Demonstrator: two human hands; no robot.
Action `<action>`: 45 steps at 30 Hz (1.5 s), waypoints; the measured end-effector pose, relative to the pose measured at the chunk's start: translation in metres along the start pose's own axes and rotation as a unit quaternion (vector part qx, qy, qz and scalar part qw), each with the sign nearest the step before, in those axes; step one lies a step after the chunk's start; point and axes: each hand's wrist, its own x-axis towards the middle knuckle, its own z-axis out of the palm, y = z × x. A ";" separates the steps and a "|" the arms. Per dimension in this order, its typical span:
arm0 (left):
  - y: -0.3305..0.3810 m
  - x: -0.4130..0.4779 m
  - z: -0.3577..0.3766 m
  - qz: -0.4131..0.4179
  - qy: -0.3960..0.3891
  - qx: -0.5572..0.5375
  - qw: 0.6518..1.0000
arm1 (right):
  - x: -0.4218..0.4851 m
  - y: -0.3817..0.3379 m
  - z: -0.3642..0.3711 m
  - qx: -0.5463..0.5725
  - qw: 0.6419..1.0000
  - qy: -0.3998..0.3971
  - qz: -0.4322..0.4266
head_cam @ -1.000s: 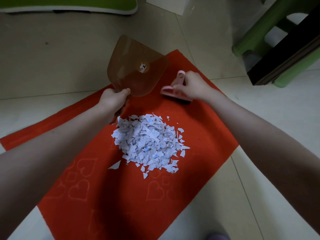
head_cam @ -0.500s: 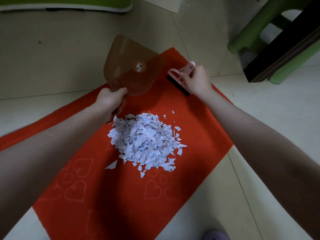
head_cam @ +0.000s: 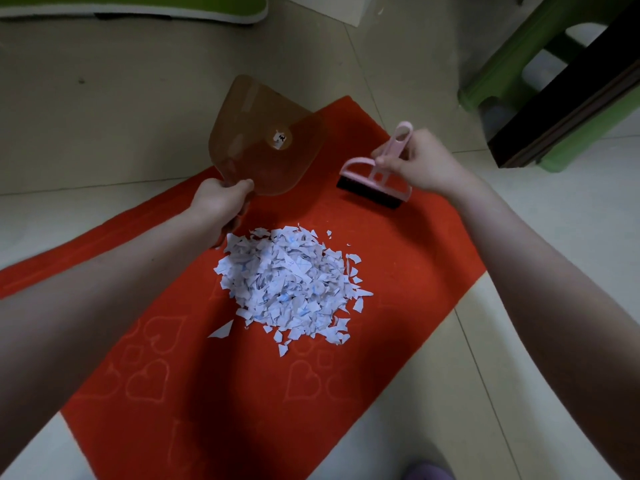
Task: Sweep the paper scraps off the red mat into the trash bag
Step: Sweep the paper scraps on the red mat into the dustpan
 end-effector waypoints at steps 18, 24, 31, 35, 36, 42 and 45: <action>0.004 -0.004 -0.007 0.015 0.019 -0.008 1.000 | -0.010 -0.016 0.008 -0.062 0.979 -0.170 -0.089; 0.005 -0.006 -0.002 0.008 0.008 -0.004 1.000 | 0.009 -0.005 0.016 -0.063 0.996 0.050 -0.032; 0.004 -0.008 -0.002 0.008 0.005 -0.011 1.000 | 0.049 -0.005 0.054 -0.094 0.994 0.061 -0.003; 0.000 -0.005 -0.006 0.008 0.007 -0.011 1.000 | 0.053 -0.001 0.056 -0.120 0.990 -0.052 -0.043; 0.000 -0.004 -0.007 0.007 0.008 -0.012 1.000 | 0.052 -0.001 0.052 -0.119 0.989 -0.075 -0.054; 0.000 -0.003 -0.005 0.005 0.010 -0.007 1.000 | 0.024 -0.015 -0.002 -0.022 0.976 -0.212 -0.050; 0.000 -0.002 -0.004 0.004 0.009 -0.008 1.000 | 0.024 -0.010 -0.004 -0.020 0.995 -0.096 -0.035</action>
